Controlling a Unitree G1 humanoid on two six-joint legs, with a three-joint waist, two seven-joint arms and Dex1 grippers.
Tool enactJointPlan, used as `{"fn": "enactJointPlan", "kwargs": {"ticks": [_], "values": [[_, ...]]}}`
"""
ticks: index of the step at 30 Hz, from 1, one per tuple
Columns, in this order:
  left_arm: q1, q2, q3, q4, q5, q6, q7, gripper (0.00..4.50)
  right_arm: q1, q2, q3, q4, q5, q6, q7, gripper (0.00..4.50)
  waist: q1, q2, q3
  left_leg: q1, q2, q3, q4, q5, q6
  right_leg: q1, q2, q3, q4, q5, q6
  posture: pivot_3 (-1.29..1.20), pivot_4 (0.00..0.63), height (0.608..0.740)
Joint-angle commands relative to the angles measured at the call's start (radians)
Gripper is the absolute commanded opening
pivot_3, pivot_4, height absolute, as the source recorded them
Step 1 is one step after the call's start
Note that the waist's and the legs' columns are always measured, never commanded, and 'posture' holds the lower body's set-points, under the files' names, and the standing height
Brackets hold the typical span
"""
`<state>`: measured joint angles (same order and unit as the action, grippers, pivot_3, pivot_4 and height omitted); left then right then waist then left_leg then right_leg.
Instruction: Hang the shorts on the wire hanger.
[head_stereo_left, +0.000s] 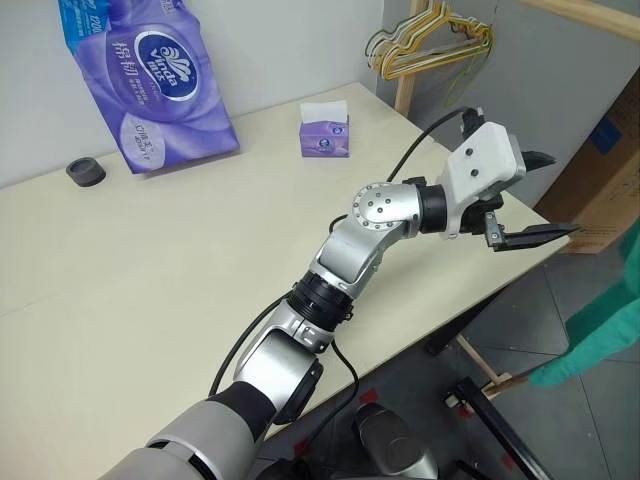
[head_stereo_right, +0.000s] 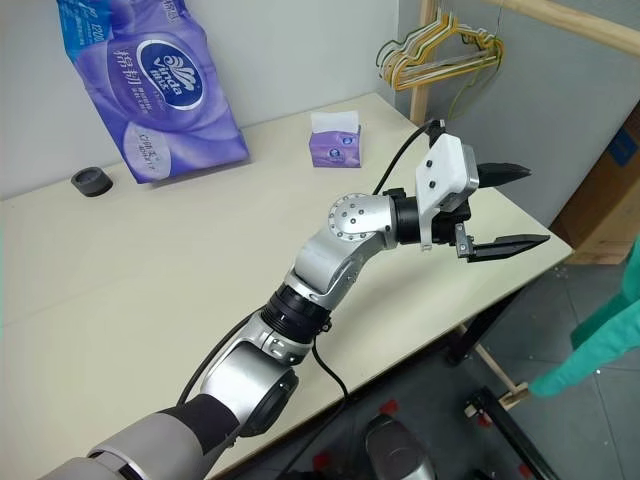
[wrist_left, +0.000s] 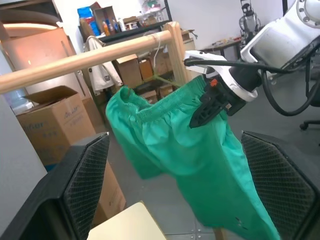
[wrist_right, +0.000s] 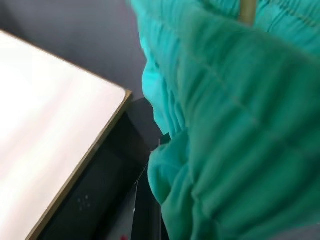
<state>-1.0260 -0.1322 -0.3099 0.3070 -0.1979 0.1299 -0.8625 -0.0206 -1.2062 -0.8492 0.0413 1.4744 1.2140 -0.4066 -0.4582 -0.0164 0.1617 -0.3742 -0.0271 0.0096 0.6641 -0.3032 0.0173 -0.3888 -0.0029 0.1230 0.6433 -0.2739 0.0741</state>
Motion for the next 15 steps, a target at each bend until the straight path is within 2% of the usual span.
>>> {"fn": "enactJointPlan", "kwargs": {"ticks": [1, 11, 12, 14, 15], "values": [[-0.022, -0.015, -0.006, -0.018, 0.007, -0.024, -0.002, 4.39, -0.038, 0.007, -0.002, -0.015, 0.006, 0.037, -0.013, 0.00, 0.000, 0.000, 0.000, 0.000, 0.000, 0.000, 0.000, 0.000, 0.000, 0.000, 0.000, 0.000, 0.000, 0.000, 0.000, -0.50, 0.127, 0.740], [-0.004, 0.001, -0.041, -0.035, 0.028, -0.043, -0.037, 4.39, -0.100, 0.032, -0.009, -0.040, -0.058, 0.065, -0.024, 0.00, -0.004, 0.000, 0.000, 0.000, 0.000, 0.000, 0.000, 0.000, 0.000, 0.000, 0.000, 0.001, 0.000, 0.000, 0.001, -0.50, 0.132, 0.740], [-0.006, -0.002, -0.040, -0.032, 0.030, -0.044, -0.033, 4.50, -0.102, 0.033, -0.015, -0.046, -0.061, 0.071, -0.027, 0.51, -0.004, 0.000, 0.000, 0.000, 0.000, 0.000, 0.000, 0.000, 0.000, 0.000, 0.000, 0.001, 0.000, 0.000, 0.001, -0.49, 0.133, 0.740], [-0.010, -0.006, -0.038, -0.027, 0.034, -0.049, -0.026, 4.50, -0.102, 0.036, -0.024, -0.064, -0.068, 0.083, -0.027, 1.02, -0.002, 0.000, 0.000, 0.000, 0.000, 0.000, 0.000, 0.000, 0.000, 0.000, 0.000, 0.001, 0.000, 0.000, 0.001, -0.49, 0.133, 0.740], [-0.012, -0.007, -0.037, -0.025, 0.035, -0.052, -0.024, 4.50, -0.102, 0.038, -0.028, -0.072, -0.068, 0.089, -0.027, 1.41, -0.002, 0.000, 0.000, 0.000, 0.000, 0.000, 0.000, 0.000, 0.000, 0.000, 0.000, 0.001, 0.000, 0.000, 0.001, -0.50, 0.132, 0.740]]}}
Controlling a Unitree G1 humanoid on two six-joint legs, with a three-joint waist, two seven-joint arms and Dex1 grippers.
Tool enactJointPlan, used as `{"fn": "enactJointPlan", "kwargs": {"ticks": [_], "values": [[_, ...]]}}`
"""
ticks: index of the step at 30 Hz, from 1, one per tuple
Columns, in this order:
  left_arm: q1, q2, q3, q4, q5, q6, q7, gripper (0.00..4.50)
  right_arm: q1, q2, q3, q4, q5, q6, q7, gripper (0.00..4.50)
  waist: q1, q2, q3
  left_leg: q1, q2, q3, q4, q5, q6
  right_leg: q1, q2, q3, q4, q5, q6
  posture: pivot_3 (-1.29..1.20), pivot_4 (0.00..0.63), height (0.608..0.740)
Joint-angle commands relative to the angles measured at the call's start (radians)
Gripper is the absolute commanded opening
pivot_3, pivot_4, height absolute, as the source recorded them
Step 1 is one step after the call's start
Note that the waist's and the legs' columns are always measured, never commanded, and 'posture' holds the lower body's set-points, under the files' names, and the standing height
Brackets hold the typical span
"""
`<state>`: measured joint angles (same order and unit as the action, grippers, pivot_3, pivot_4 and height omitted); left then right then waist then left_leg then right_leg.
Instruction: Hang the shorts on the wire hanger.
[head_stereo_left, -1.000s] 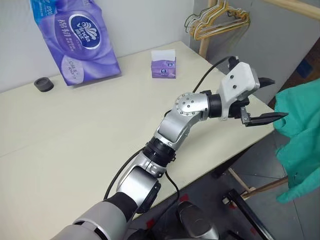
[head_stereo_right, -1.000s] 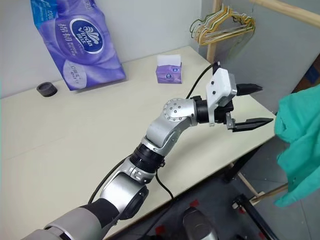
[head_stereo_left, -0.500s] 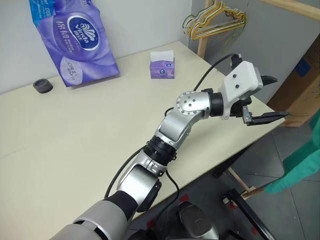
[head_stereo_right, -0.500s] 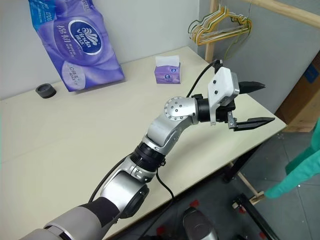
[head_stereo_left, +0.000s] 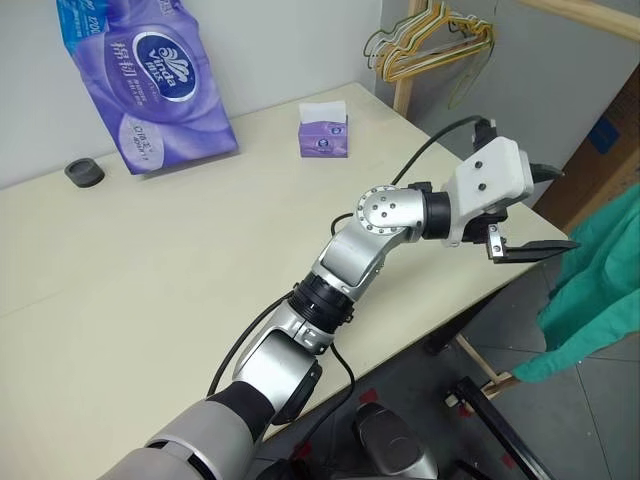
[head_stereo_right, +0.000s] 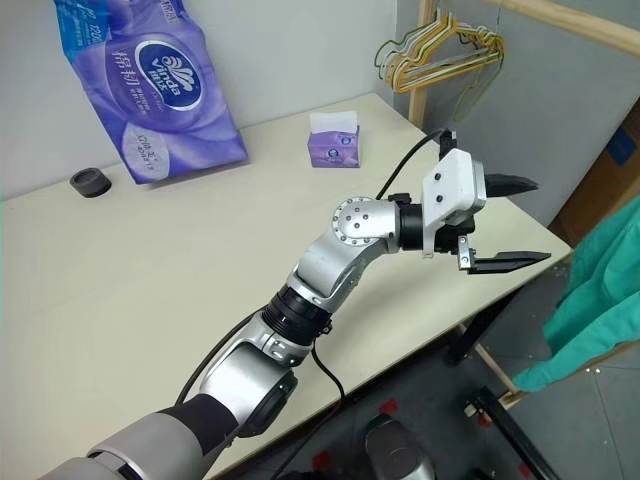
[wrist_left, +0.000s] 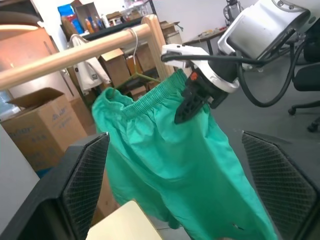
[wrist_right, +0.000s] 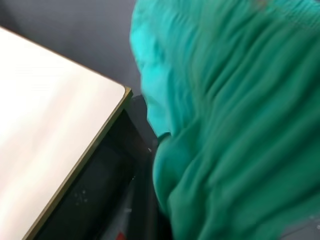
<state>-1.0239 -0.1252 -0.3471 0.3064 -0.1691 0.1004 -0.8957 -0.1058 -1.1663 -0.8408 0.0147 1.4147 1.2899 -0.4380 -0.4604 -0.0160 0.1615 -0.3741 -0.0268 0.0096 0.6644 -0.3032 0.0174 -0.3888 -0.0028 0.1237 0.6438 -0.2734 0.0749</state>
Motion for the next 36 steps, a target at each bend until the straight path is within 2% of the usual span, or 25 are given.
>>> {"fn": "enactJointPlan", "kwargs": {"ticks": [1, 9, 12, 16, 20, 24, 27, 31, 33, 36], "values": [[-0.015, -0.015, 0.000, -0.022, 0.007, -0.024, 0.010, 4.50, -0.019, 0.001, -0.039, -0.051, -0.012, 0.017, 0.006, 1.75, 0.001, 0.000, 0.000, 0.000, 0.000, 0.000, 0.000, 0.000, 0.000, 0.000, 0.000, 0.000, 0.000, 0.000, 0.000, -0.50, 0.132, 0.740], [-0.026, -0.025, 0.005, -0.009, 0.019, -0.040, 0.020, 4.50, 0.014, 0.017, -0.094, -0.219, -0.075, 0.048, -0.023, 4.47, 0.009, 0.000, 0.000, 0.000, 0.000, 0.000, 0.000, 0.000, 0.000, 0.000, 0.000, 0.000, 0.000, 0.000, 0.000, -0.50, 0.130, 0.740], [-0.027, -0.025, 0.005, -0.005, 0.022, -0.045, 0.024, 4.50, 0.000, 0.050, -0.121, -0.272, -0.071, 0.055, -0.085, 4.47, 0.014, 0.000, 0.000, 0.000, 0.000, 0.000, 0.000, 0.000, 0.000, 0.000, 0.000, 0.000, 0.000, 0.000, 0.000, -0.50, 0.132, 0.740], [-0.025, -0.019, 0.005, 0.003, 0.031, -0.057, 0.026, 4.50, -0.009, 0.086, -0.145, -0.447, -0.097, 0.058, -0.243, 4.47, 0.022, 0.001, -0.001, 0.000, 0.000, 0.000, 0.000, 0.000, 0.000, 0.000, 0.000, 0.001, 0.000, 0.000, 0.001, -0.50, 0.131, 0.740], [-0.023, -0.010, 0.004, 0.013, 0.048, -0.073, 0.027, 4.50, -0.038, 0.127, -0.120, -0.561, -0.017, 0.023, -0.407, 4.47, 0.022, 0.001, -0.001, 0.000, 0.000, 0.000, 0.000, 0.000, 0.000, 0.000, 0.000, 0.000, 0.000, 0.000, 0.001, -0.50, 0.131, 0.740], [-0.019, 0.001, 0.008, 0.027, 0.059, -0.089, 0.027, 4.50, -0.037, 0.151, -0.045, -0.628, 0.169, -0.117, -0.635, 4.47, 0.022, 0.003, -0.002, 0.000, 0.000, 0.000, 0.001, 0.000, 0.000, 0.000, 0.000, 0.001, 0.000, 0.000, 0.001, -0.49, 0.126, 0.740], [-0.018, 0.012, 0.017, 0.042, 0.065, -0.096, 0.032, 4.50, -0.084, 0.110, 0.071, -0.663, 0.216, -0.209, -0.676, 4.47, 0.020, 0.003, -0.002, 0.000, 0.000, 0.000, 0.001, 0.000, 0.000, 0.000, 0.000, 0.001, 0.000, 0.000, 0.001, -0.49, 0.125, 0.740], [-0.009, 0.037, 0.046, 0.044, 0.052, -0.065, 0.046, 4.50, -0.116, 0.047, 0.169, -0.679, 0.120, -0.246, -0.565, 4.47, 0.028, 0.004, -0.003, 0.000, 0.000, 0.000, 0.002, 0.000, 0.000, 0.000, 0.000, 0.001, 0.001, 0.001, 0.001, -0.45, 0.123, 0.740], [0.003, 0.065, 0.096, 0.032, 0.021, 0.000, 0.072, 4.50, -0.132, 0.020, 0.248, -0.699, -0.007, -0.280, -0.419, 4.47, 0.032, 0.006, -0.003, 0.000, 0.000, 0.000, 0.002, 0.000, 0.000, 0.000, 0.000, 0.001, 0.001, 0.001, 0.001, -0.43, 0.119, 0.740], [0.018, 0.101, 0.145, 0.013, 0.002, 0.069, 0.108, 4.50, -0.130, 0.019, 0.324, -0.713, -0.186, -0.342, -0.283, 4.47, 0.045, 0.008, -0.005, 0.000, 0.000, 0.000, 0.002, 0.000, 0.000, -0.001, 0.000, 0.000, 0.001, 0.001, 0.001, -0.39, 0.112, 0.740]]}}
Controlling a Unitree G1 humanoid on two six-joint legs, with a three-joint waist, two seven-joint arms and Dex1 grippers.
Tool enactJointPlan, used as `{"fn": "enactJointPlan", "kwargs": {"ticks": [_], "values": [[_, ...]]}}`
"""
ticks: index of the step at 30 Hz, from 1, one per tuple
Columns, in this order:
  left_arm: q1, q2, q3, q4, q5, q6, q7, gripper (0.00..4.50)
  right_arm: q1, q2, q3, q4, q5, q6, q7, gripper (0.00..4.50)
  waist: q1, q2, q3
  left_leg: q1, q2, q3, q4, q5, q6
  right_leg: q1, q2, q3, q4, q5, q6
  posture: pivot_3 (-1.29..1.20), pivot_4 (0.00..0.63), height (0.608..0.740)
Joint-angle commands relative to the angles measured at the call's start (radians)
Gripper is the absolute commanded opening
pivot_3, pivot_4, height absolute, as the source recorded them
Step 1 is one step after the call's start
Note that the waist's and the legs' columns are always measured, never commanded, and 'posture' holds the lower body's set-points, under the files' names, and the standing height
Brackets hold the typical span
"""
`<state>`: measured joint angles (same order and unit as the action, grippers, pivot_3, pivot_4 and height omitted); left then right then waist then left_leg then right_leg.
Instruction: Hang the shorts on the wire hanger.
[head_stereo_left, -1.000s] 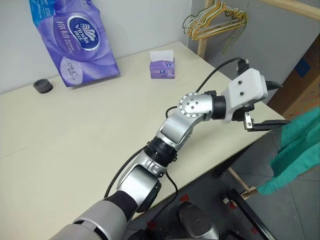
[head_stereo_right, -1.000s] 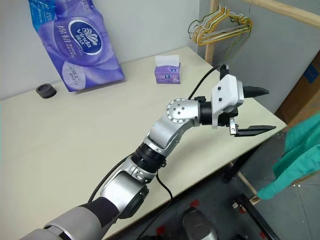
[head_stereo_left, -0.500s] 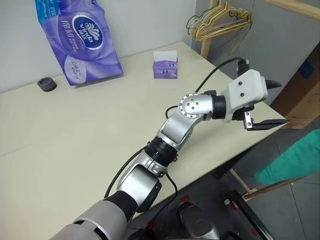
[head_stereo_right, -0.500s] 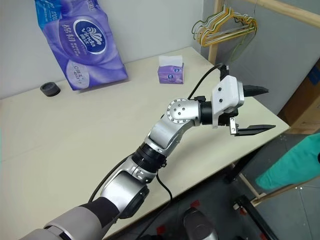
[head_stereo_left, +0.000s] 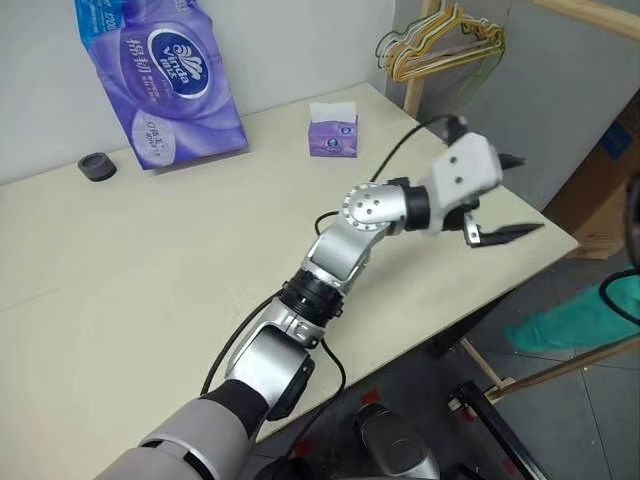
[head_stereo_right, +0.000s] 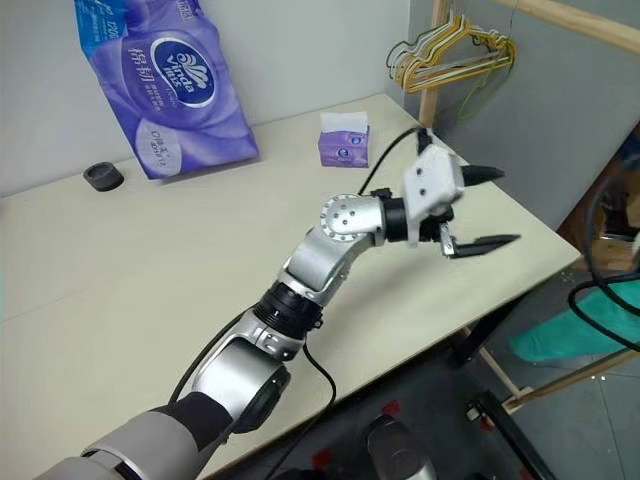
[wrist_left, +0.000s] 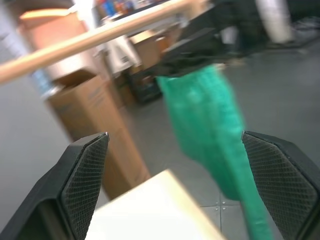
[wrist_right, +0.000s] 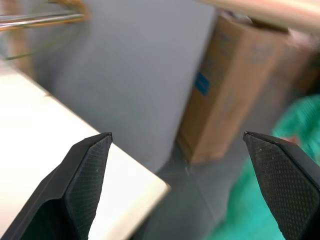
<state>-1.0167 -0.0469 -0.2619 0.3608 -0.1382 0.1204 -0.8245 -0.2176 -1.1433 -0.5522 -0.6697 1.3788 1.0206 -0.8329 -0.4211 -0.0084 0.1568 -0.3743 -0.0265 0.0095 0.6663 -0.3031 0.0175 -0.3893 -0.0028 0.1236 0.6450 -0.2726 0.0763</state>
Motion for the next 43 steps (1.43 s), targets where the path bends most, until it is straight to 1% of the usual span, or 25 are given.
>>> {"fn": "enactJointPlan", "kwargs": {"ticks": [1, 3, 5, 7, 9, 11, 14, 16, 17, 20, 22, 24, 28, 30, 34, 38, 41, 43], "values": [[0.017, 0.036, 0.074, -0.048, -0.033, 0.071, 0.048, 4.50, -0.020, 0.007, 0.057, -0.028, -0.202, -0.094, 0.144, 4.47, 0.014, 0.001, -0.001, 0.000, 0.001, 0.000, 0.000, 0.000, 0.000, 0.000, 0.000, 0.000, 0.000, 0.000, 0.000, -0.36, 0.110, 0.740], [0.048, 0.091, 0.125, -0.078, -0.030, 0.129, 0.100, 4.50, -0.031, 0.039, 0.150, -0.026, -0.350, -0.183, 0.246, 4.47, 0.035, 0.002, -0.001, 0.000, 0.001, -0.002, 0.001, 0.000, 0.000, 0.000, 0.000, -0.001, 0.001, 0.000, 0.000, -0.30, 0.104, 0.740], [0.083, 0.143, 0.166, -0.105, -0.012, 0.168, 0.164, 4.50, -0.051, 0.098, 0.239, -0.016, -0.480, -0.289, 0.344, 4.47, 0.055, 0.002, -0.002, 0.000, 0.001, -0.002, 0.001, 0.000, 0.000, 0.000, 0.000, -0.001, 0.002, 0.000, 0.000, -0.26, 0.100, 0.740], [0.138, 0.194, 0.198, -0.144, 0.027, 0.187, 0.248, 4.50, -0.075, 0.169, 0.332, 0.013, -0.586, -0.379, 0.445, 4.47, 0.081, 0.003, -0.002, 0.000, 0.002, -0.004, 0.003, 0.000, -0.001, -0.001, 0.001, -0.002, 0.004, 0.001, 0.000, -0.20, 0.095, 0.740], [0.196, 0.225, 0.223, -0.187, 0.057, 0.202, 0.327, 4.50, -0.094, 0.246, 0.405, 0.054, -0.653, -0.445, 0.544, 4.47, 0.113, 0.003, -0.003, 0.000, 0.003, -0.006, 0.006, 0.001, -0.001, -0.001, 0.000, -0.004, 0.006, 0.001, 0.000, -0.17, 0.089, 0.740], [0.269, 0.236, 0.267, -0.250, 0.060, 0.266, 0.408, 4.50, -0.125, 0.335, 0.483, 0.116, -0.709, -0.515, 0.655, 4.47, 0.157, 0.000, -0.005, -0.001, 0.003, -0.009, 0.012, 0.000, -0.002, -0.004, -0.001, -0.006, 0.014, 0.004, -0.005, -0.14, 0.087, 0.740], [0.379, 0.227, 0.335, -0.339, 0.056, 0.346, 0.525, 4.50, -0.165, 0.451, 0.579, 0.241, -0.802, -0.613, 0.804, 4.47, 0.219, -0.003, -0.007, -0.008, 0.002, -0.009, 0.015, 0.002, -0.004, -0.015, -0.006, -0.007, 0.020, 0.005, -0.007, -0.08, 0.081, 0.740], [0.457, 0.220, 0.372, -0.383, 0.081, 0.361, 0.614, 4.50, -0.189, 0.506, 0.645, 0.336, -0.884, -0.676, 0.890, 4.47, 0.260, -0.005, -0.008, -0.010, 0.002, -0.011, 0.016, 0.004, -0.008, -0.017, -0.007, -0.009, 0.020, 0.007, -0.008, -0.05, 0.079, 0.740], [0.495, 0.225, 0.379, -0.397, 0.112, 0.337, 0.657, 4.50, -0.198, 0.538, 0.667, 0.379, -0.916, -0.701, 0.919, 4.47, 0.279, -0.006, -0.009, -0.010, 0.002, -0.011, 0.015, 0.005, -0.009, -0.017, -0.007, -0.009, 0.021, 0.007, -0.008, -0.03, 0.078, 0.740], [0.570, 0.224, 0.418, -0.416, 0.140, 0.308, 0.748, 4.50, -0.213, 0.622, 0.692, 0.474, -0.969, -0.752, 0.989, 4.47, 0.333, -0.013, -0.014, -0.012, 0.002, -0.012, 0.015, 0.005, -0.010, -0.019, -0.008, -0.012, 0.020, 0.008, -0.010, -0.01, 0.076, 0.740], [0.619, 0.222, 0.451, -0.419, 0.144, 0.297, 0.796, 4.50, -0.220, 0.673, 0.706, 0.535, -1.010, -0.784, 1.020, 4.47, 0.364, -0.017, -0.019, -0.013, 0.002, -0.014, 0.015, 0.006, -0.012, -0.019, -0.010, -0.020, 0.020, 0.009, -0.011, 0.02, 0.075, 0.740], [0.658, 0.231, 0.463, -0.417, 0.157, 0.280, 0.823, 4.50, -0.227, 0.717, 0.710, 0.581, -1.043, -0.810, 1.044, 4.47, 0.385, -0.020, -0.027, -0.017, 0.002, -0.016, 0.015, 0.007, -0.014, -0.023, -0.011, -0.024, 0.020, 0.010, -0.012, 0.03, 0.074, 0.740], [0.703, 0.236, 0.473, -0.417, 0.149, 0.268, 0.833, 4.50, -0.241, 0.789, 0.693, 0.649, -1.085, -0.833, 1.066, 4.47, 0.421, -0.021, -0.031, -0.019, 0.001, -0.021, 0.015, 0.009, -0.016, -0.023, -0.012, -0.029, 0.020, 0.011, -0.015, 0.06, 0.072, 0.740], [0.730, 0.231, 0.477, -0.425, 0.143, 0.272, 0.839, 4.50, -0.246, 0.821, 0.687, 0.675, -1.096, -0.838, 1.075, 4.47, 0.429, -0.021, -0.034, -0.019, 0.000, -0.023, 0.015, 0.011, -0.018, -0.022, -0.012, -0.031, 0.020, 0.013, -0.018, 0.07, 0.072, 0.740], [0.762, 0.233, 0.473, -0.433, 0.145, 0.258, 0.845, 4.50, -0.250, 0.858, 0.681, 0.713, -1.127, -0.849, 1.094, 4.47, 0.430, -0.023, -0.038, -0.019, 0.000, -0.026, 0.015, 0.012, -0.016, -0.022, -0.011, -0.034, 0.022, 0.015, -0.021, 0.10, 0.069, 0.740], [0.776, 0.246, 0.452, -0.431, 0.141, 0.239, 0.811, 4.50, -0.242, 0.885, 0.668, 0.732, -1.146, -0.858, 1.107, 4.47, 0.438, -0.024, -0.039, -0.018, 0.000, -0.027, 0.015, 0.017, -0.016, -0.021, -0.011, -0.035, 0.027, 0.017, -0.024, 0.11, 0.064, 0.740], [0.781, 0.249, 0.441, -0.429, 0.137, 0.222, 0.792, 4.50, -0.237, 0.893, 0.659, 0.735, -1.157, -0.863, 1.115, 4.47, 0.438, -0.024, -0.039, -0.015, 0.000, -0.027, 0.015, 0.019, -0.018, -0.021, -0.010, -0.035, 0.032, 0.017, -0.024, 0.11, 0.064, 0.740], [0.782, 0.253, 0.427, -0.428, 0.113, 0.218, 0.747, 4.50, -0.232, 0.898, 0.654, 0.736, -1.166, -0.863, 1.118, 4.47, 0.438, -0.024, -0.039, -0.011, 0.000, -0.027, 0.015, 0.021, -0.018, -0.019, -0.009, -0.034, 0.034, 0.017, -0.025, 0.12, 0.061, 0.740]]}}
